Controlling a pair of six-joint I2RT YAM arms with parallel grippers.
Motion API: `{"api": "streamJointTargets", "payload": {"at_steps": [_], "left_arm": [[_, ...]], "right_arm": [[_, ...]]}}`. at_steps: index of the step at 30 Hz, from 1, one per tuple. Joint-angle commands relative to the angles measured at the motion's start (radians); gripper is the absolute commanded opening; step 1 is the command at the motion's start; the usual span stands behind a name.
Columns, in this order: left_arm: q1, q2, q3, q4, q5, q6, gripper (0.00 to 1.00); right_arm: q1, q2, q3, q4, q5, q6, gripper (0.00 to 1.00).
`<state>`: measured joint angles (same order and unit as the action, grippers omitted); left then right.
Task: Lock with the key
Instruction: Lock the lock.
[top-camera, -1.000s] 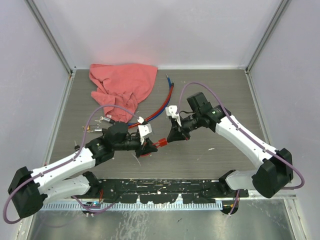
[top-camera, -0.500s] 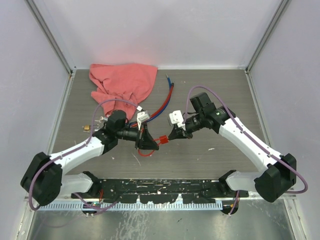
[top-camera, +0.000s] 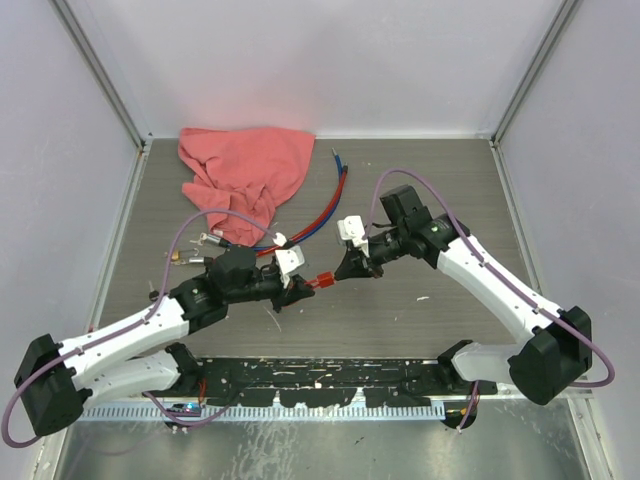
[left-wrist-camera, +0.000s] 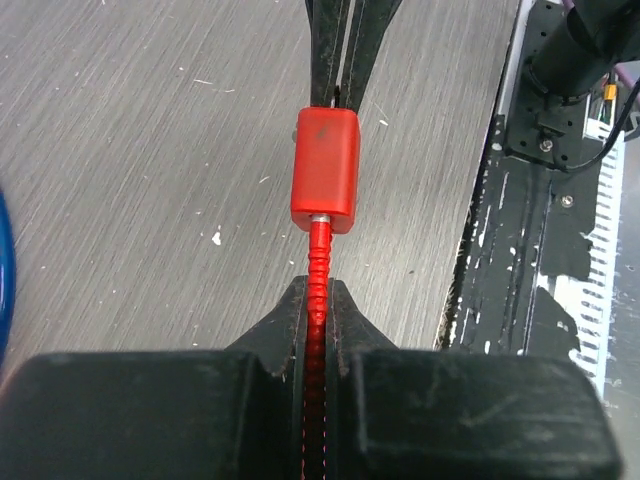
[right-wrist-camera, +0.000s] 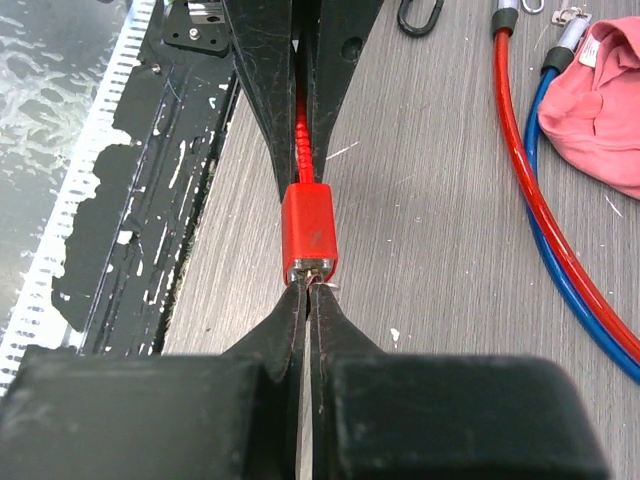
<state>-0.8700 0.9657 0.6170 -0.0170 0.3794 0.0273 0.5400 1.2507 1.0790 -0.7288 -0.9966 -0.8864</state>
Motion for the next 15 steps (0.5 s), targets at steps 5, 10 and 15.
{"api": "streamJointTargets", "payload": {"at_steps": [5, 10, 15], "left_arm": [[0.158, 0.024, -0.032, 0.116, 0.397, -0.173, 0.00], [0.292, 0.240, -0.045, 0.518, 0.782, -0.681, 0.00], [0.293, 0.325, 0.017, 0.495, 0.769, -0.694, 0.00]], "right_arm": [[-0.022, -0.042, -0.020, -0.114, -0.037, -0.182, 0.01], [-0.022, -0.043, -0.025, -0.105, -0.043, -0.174, 0.01], [-0.035, -0.043, -0.027, -0.031, -0.003, -0.046, 0.01]]}}
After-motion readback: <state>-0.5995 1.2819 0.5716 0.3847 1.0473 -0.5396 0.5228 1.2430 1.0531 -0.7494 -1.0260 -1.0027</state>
